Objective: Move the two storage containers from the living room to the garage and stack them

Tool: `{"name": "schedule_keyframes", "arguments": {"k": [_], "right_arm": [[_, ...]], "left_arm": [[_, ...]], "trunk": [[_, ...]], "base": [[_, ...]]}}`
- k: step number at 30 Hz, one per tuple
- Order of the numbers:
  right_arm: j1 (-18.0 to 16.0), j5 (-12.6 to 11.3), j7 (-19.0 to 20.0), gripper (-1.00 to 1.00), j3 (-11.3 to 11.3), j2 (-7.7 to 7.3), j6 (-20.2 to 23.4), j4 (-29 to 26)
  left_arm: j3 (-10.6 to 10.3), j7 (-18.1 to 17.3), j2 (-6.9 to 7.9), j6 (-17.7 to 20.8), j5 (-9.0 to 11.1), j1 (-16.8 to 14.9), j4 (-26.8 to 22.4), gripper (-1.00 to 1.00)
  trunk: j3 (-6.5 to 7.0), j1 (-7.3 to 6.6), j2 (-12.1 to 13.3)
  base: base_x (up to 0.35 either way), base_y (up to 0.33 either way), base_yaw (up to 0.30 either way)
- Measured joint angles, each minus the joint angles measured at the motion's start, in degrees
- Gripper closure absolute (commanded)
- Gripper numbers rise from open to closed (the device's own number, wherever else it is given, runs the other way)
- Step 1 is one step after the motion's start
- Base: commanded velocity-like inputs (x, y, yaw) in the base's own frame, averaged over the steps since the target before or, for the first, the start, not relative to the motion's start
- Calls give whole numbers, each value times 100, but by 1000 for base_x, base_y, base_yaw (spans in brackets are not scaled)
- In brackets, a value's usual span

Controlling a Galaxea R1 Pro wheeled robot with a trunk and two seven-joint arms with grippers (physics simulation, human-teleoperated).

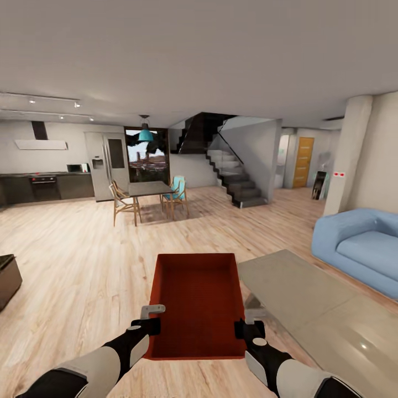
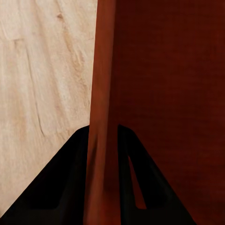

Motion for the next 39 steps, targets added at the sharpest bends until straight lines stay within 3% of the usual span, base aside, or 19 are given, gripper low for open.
{"name": "schedule_keyframes", "arguments": {"k": [20,39], "right_arm": [[-1,-1,0,100,3,0,-1,0],[-1,21,7,100,-13,-1,44,-2]], "left_arm": [[1,0,0,-2,0,0,0,100],[18,6,-3,20,-2,-1,20,100]], "trunk": [[1,0,0],[0,-3,-1]], "base": [[2,0,296],[281,0,21]]}}
